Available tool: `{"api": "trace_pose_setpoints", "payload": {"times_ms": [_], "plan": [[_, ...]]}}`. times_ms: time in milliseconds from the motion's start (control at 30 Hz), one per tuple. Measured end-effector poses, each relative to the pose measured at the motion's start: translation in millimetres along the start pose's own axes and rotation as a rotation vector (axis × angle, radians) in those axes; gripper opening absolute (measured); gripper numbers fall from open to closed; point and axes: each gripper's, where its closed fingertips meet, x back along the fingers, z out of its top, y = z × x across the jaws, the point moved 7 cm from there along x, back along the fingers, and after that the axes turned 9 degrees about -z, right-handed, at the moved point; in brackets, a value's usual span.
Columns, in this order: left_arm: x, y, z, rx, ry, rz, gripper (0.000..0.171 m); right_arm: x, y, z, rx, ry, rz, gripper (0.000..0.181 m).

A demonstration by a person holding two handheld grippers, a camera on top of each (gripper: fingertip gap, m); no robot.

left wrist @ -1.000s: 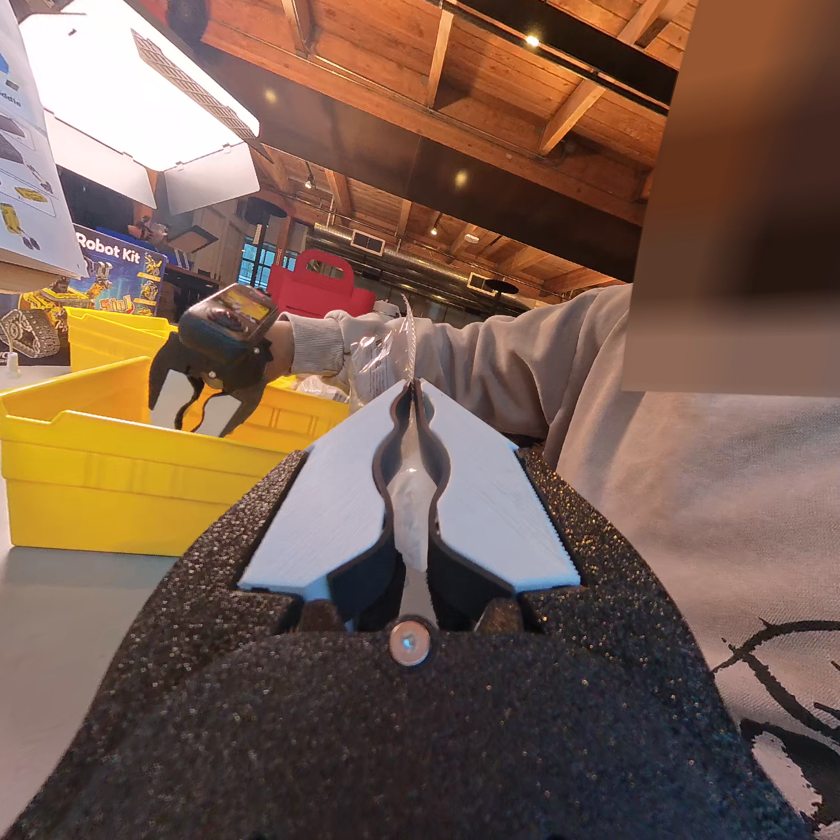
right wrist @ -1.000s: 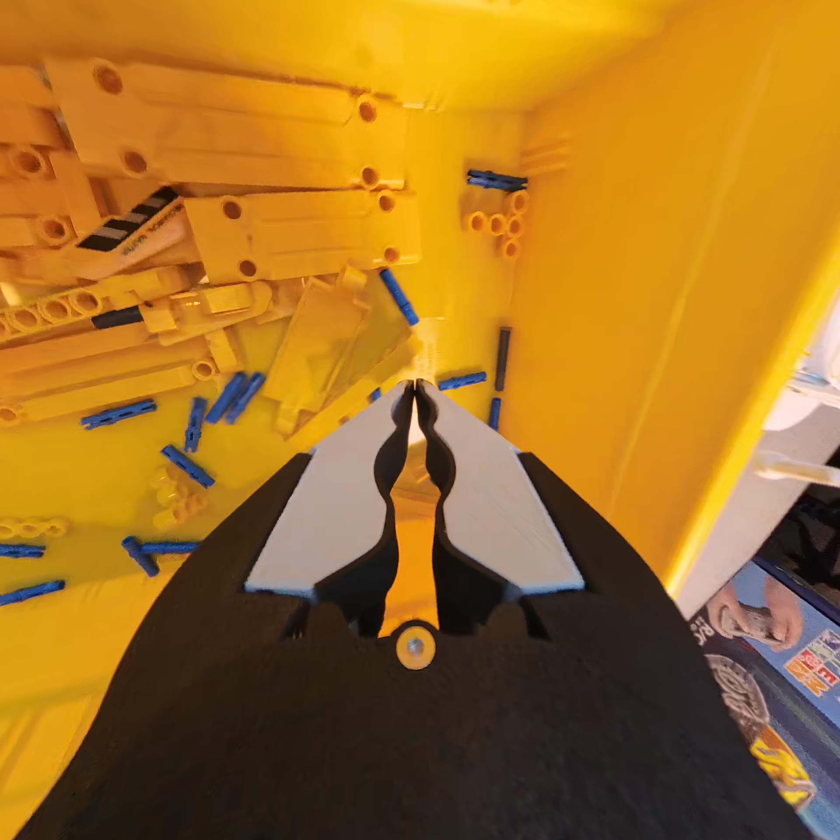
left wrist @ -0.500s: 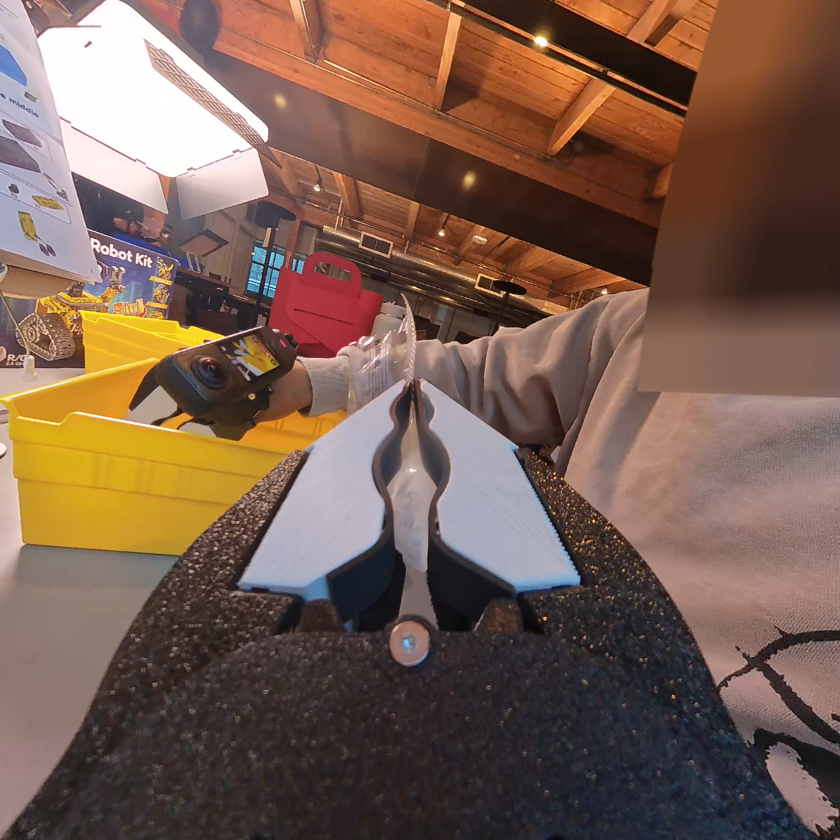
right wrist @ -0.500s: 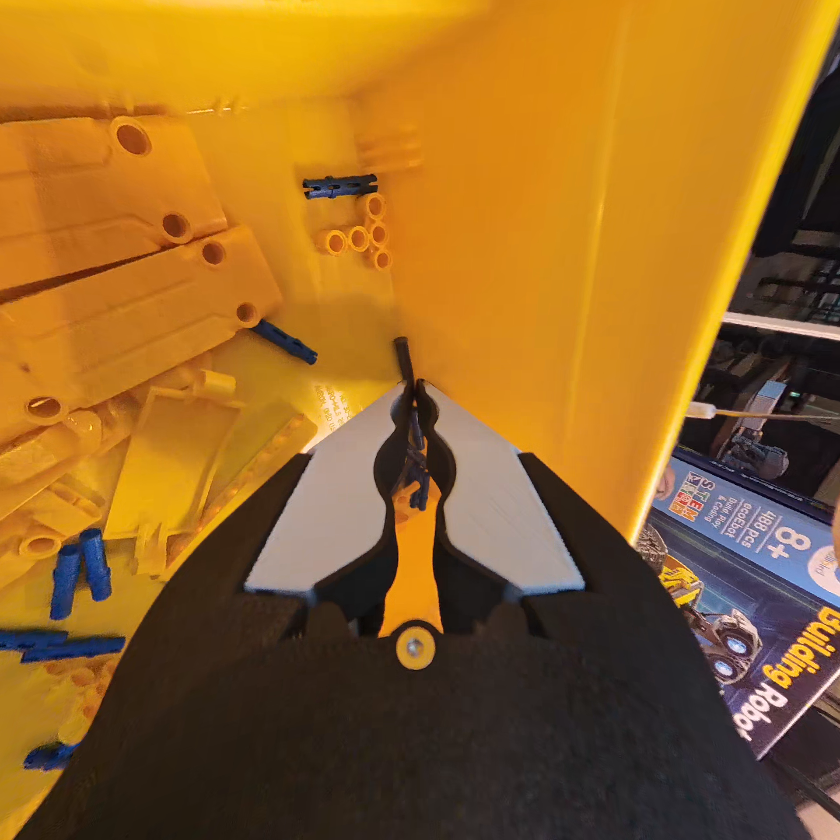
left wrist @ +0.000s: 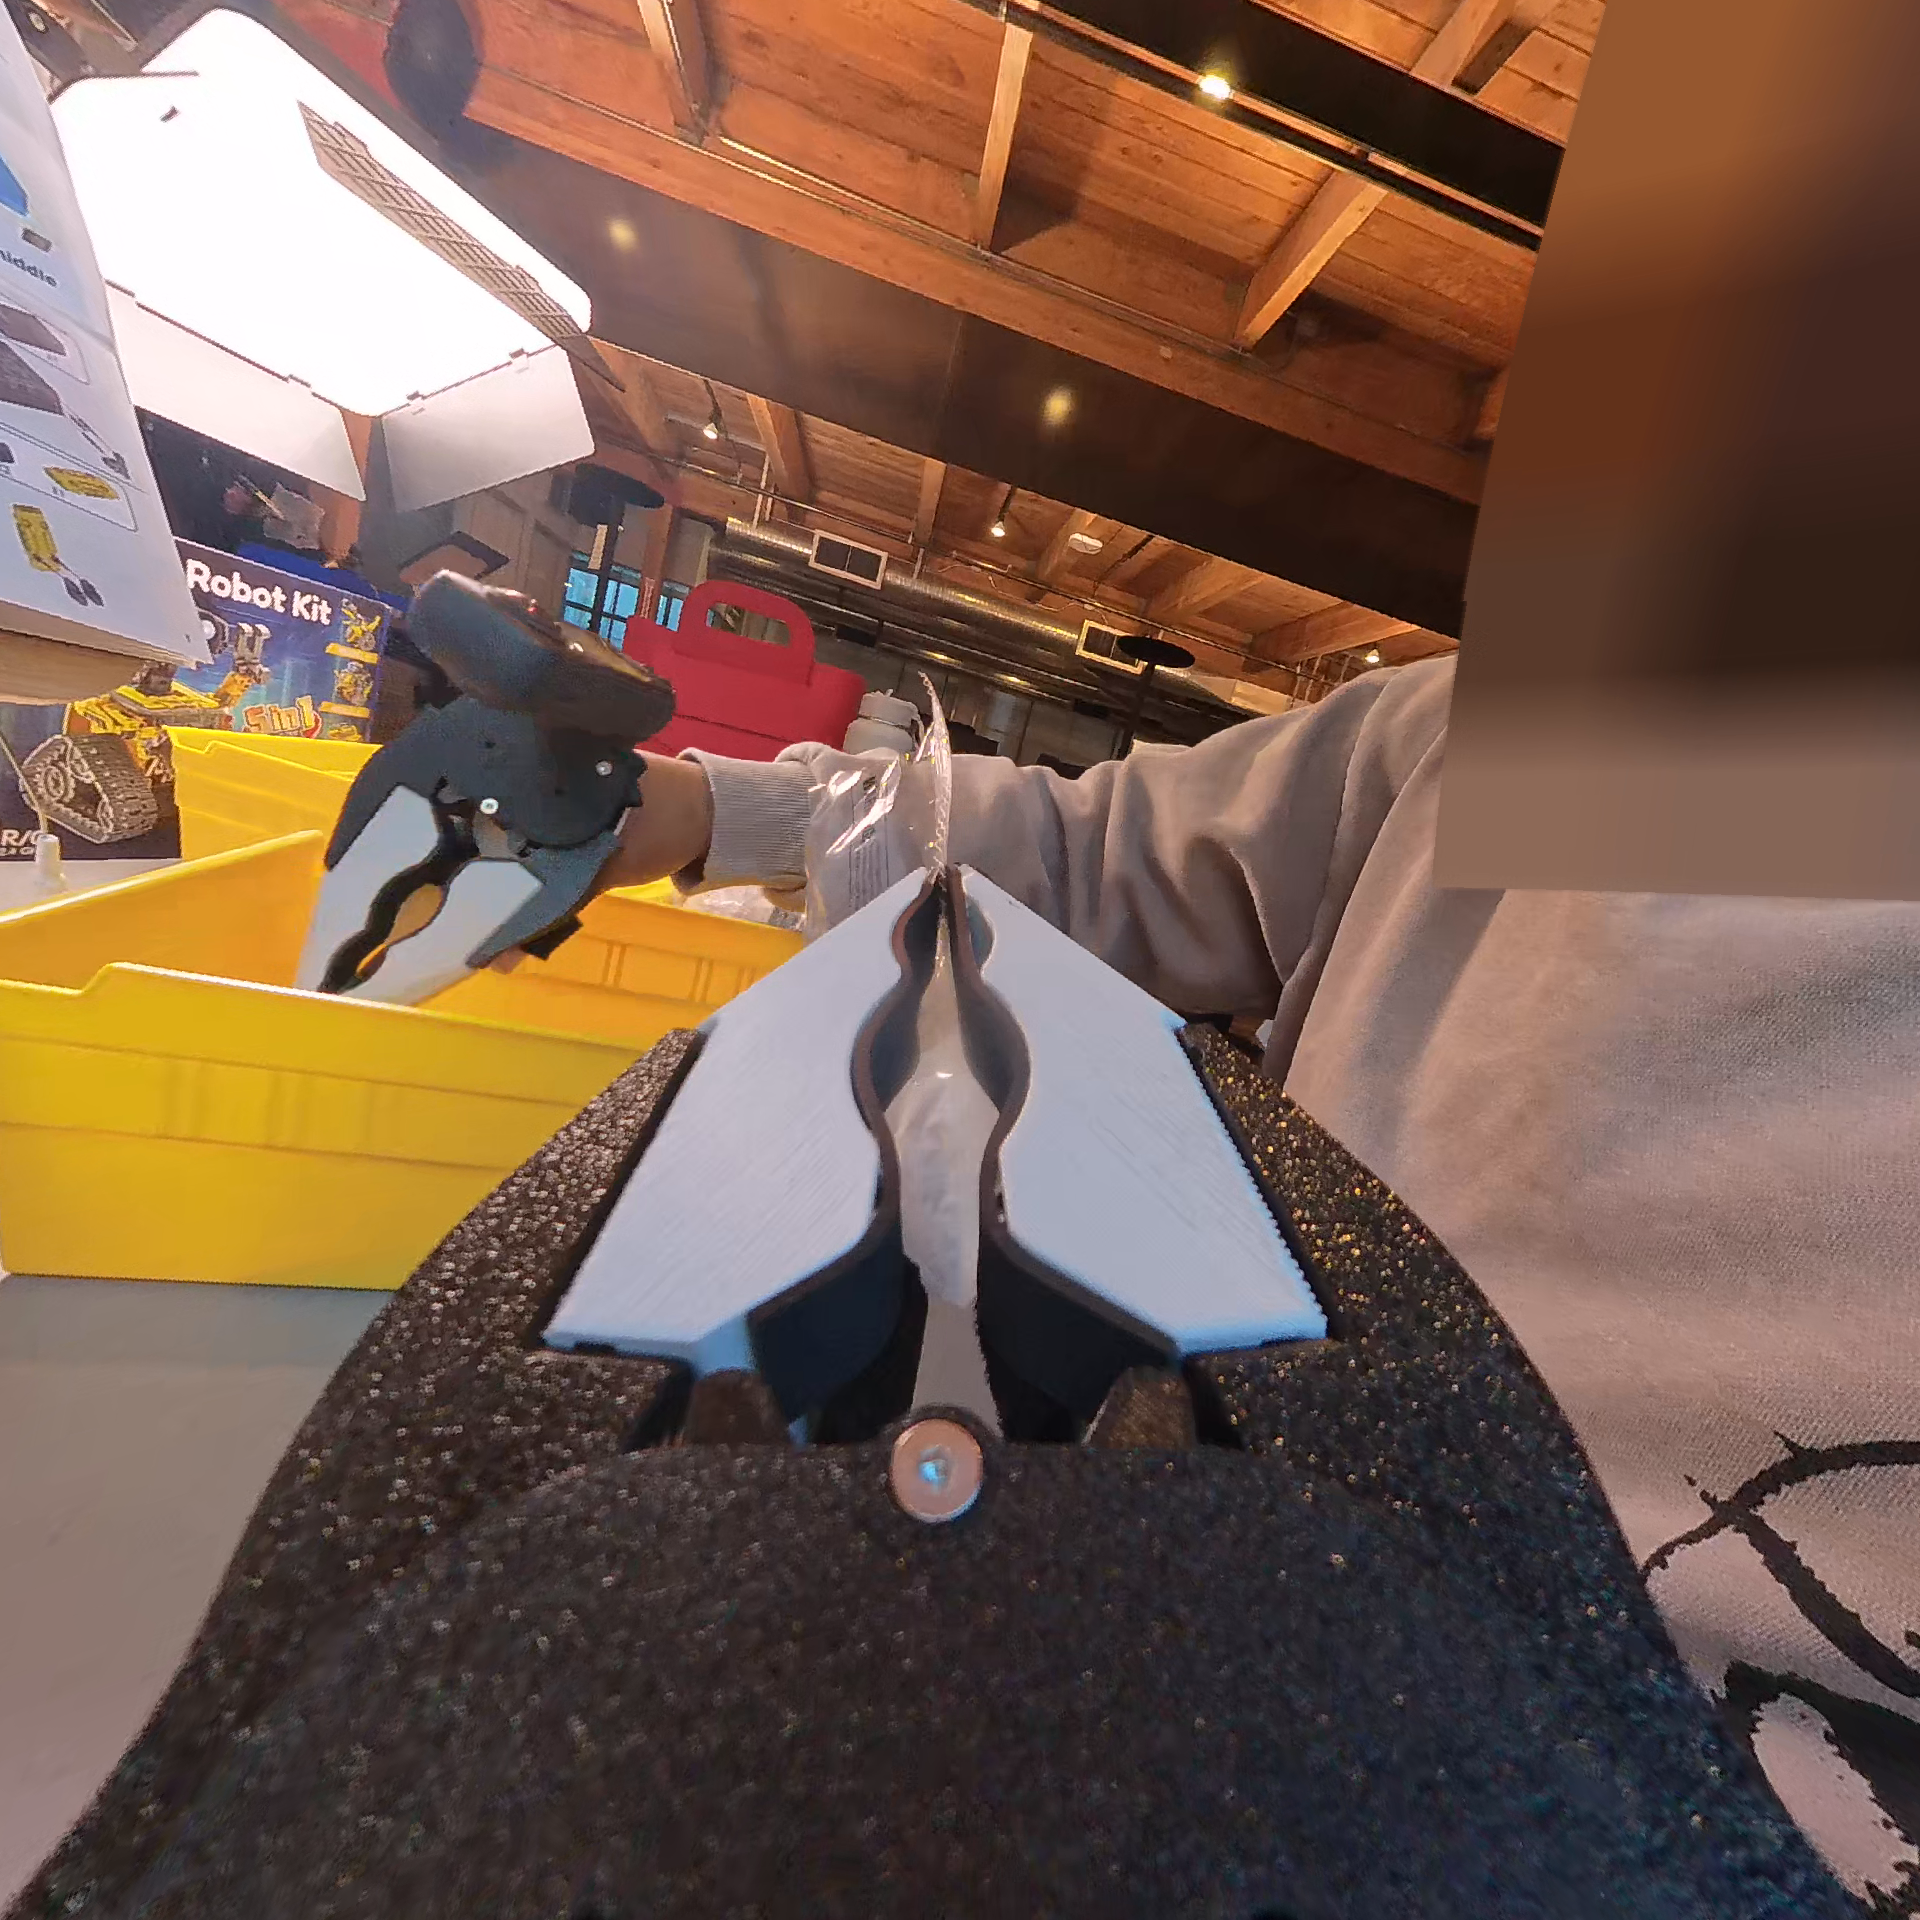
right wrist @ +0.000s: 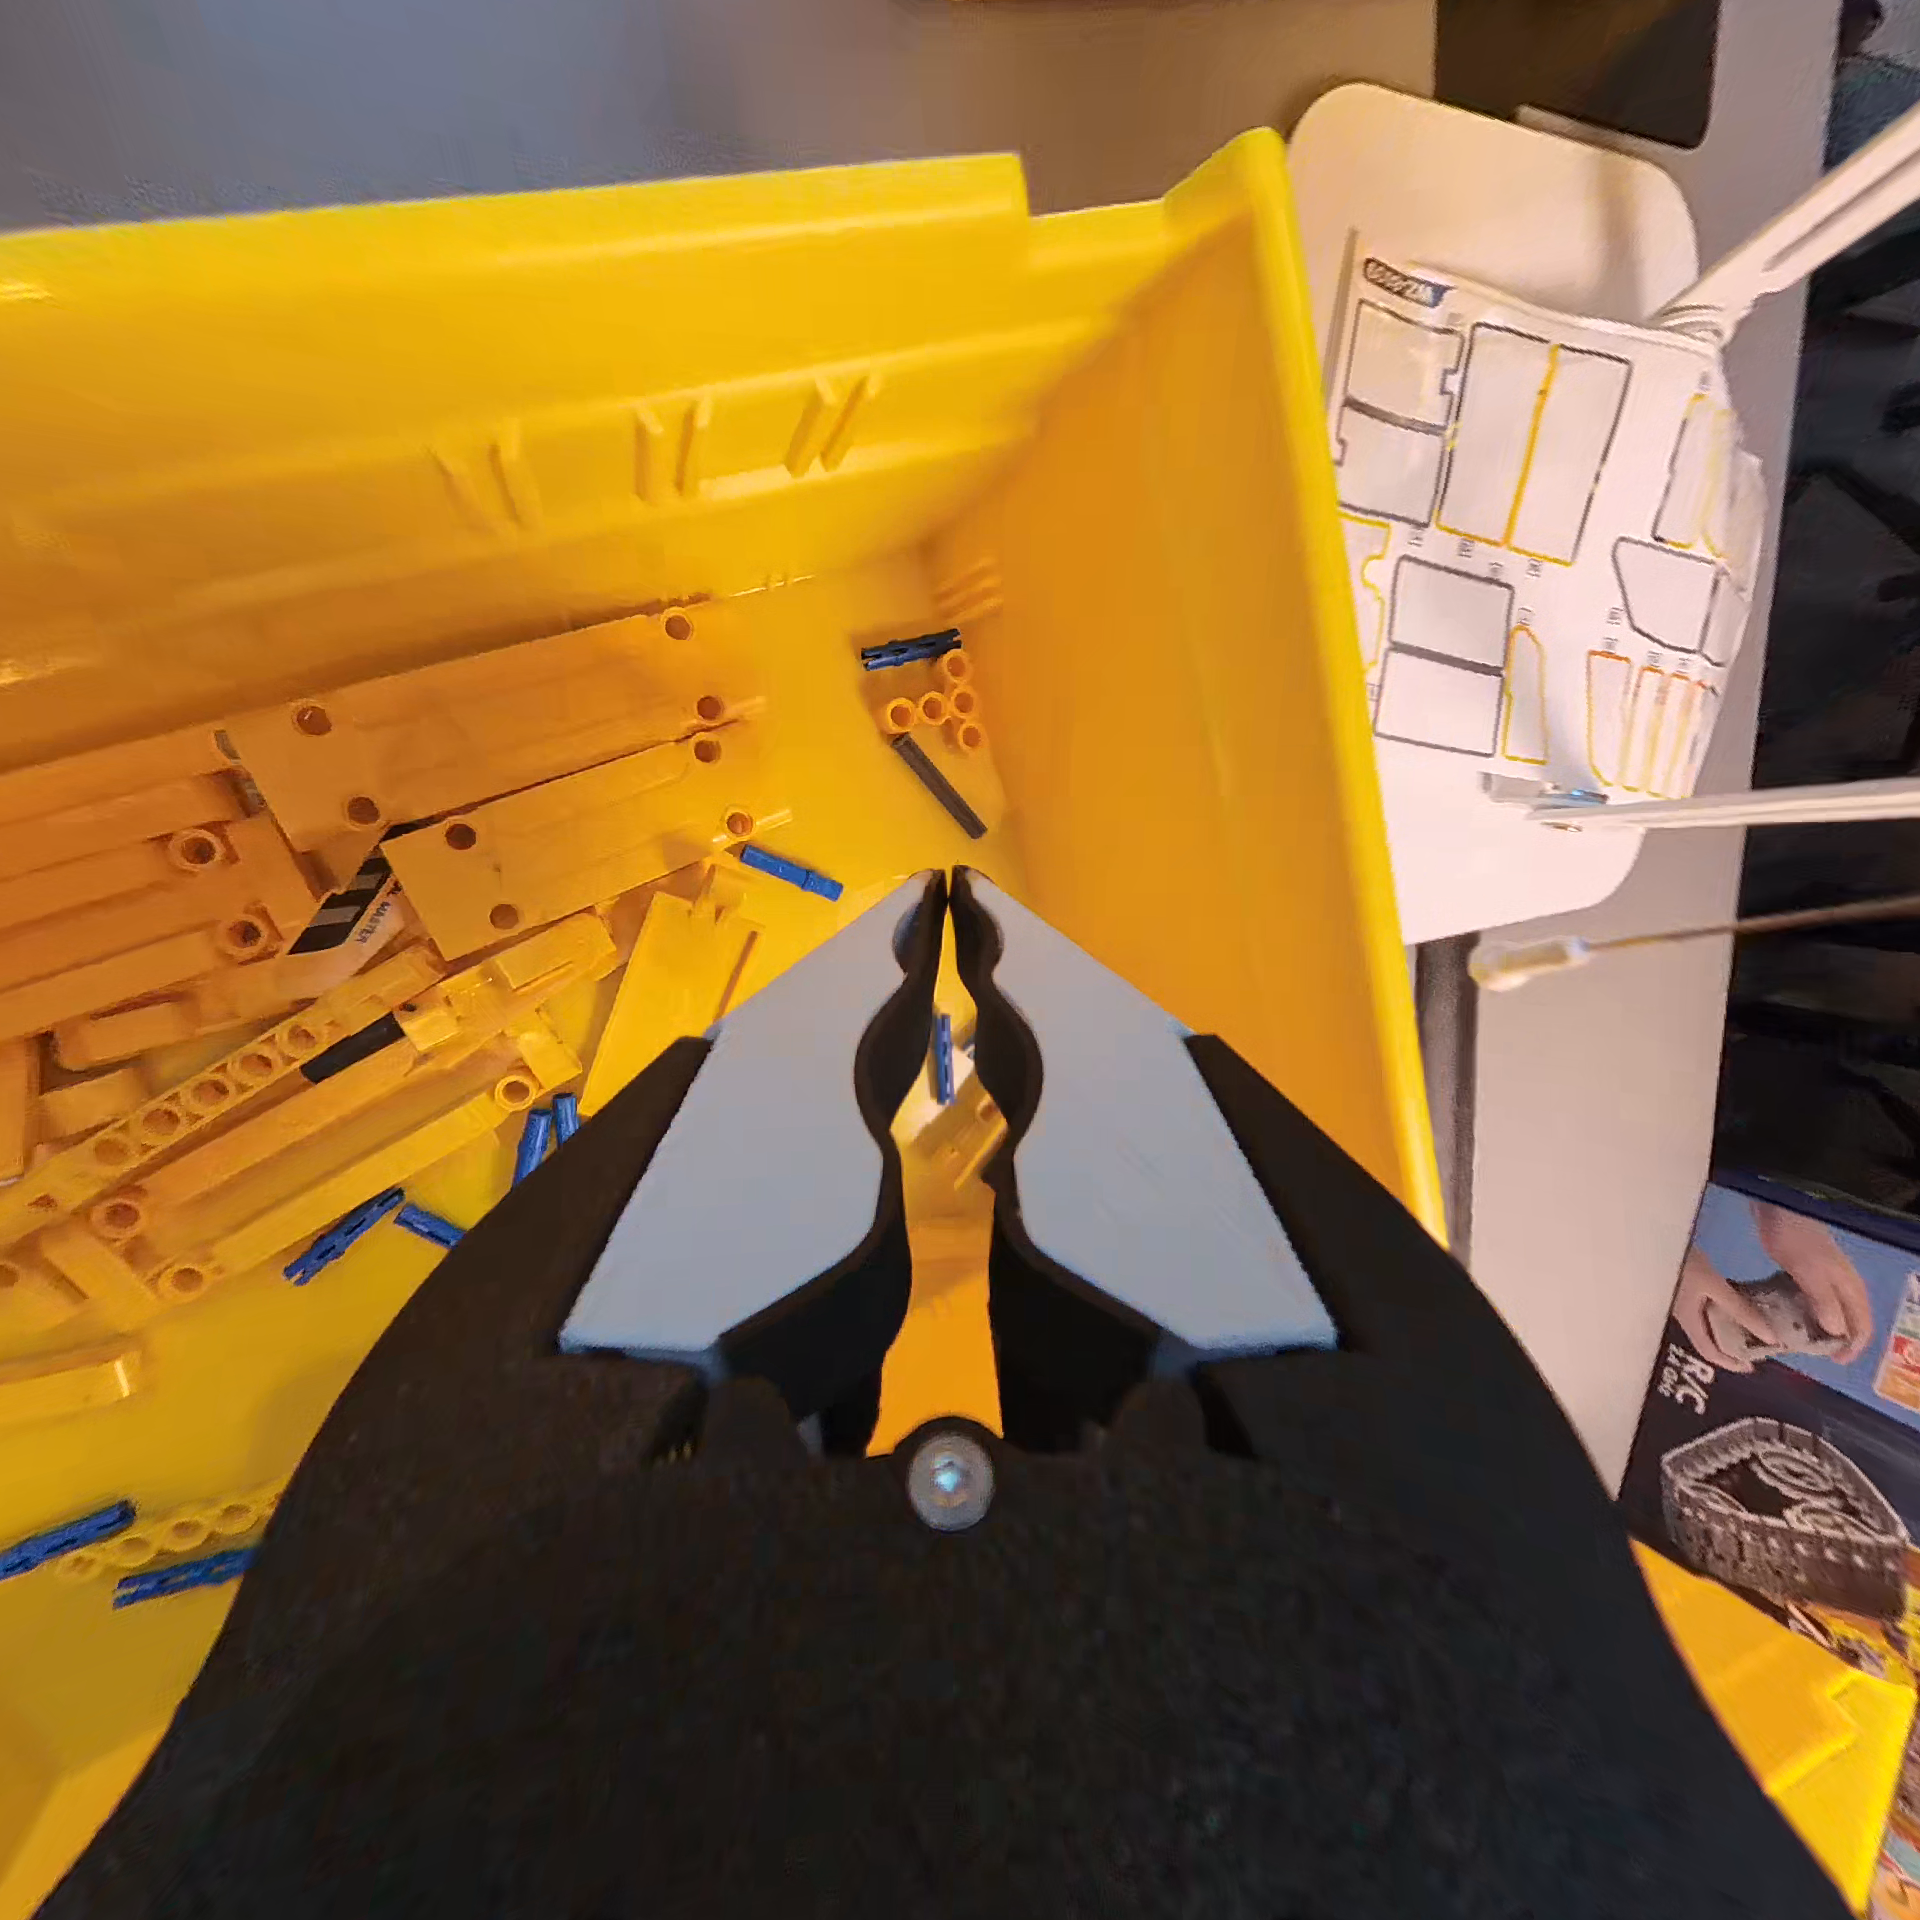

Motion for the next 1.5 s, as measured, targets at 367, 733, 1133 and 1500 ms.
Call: {"api": "trace_pose_setpoints", "payload": {"times_ms": [367,733,1133,1500], "plan": [[-2,-3,-7,0.014,-0.025,0.015,0.0,-33,-5,9,0.254,-0.086,-0.015,0.014],[7,-6,-3,0.023,-0.003,0.011,0.0,-51,-3,19,0.428,-0.241,0.24,0.003],[8,-7,-2,0.015,0.01,0.038,0.0,61,-17,53,0.264,0.106,0.357,0.002],[3,-3,-2,0.014,0.035,0.016,0.0,142,-67,123,0.194,0.483,0.43,0.007]]}}
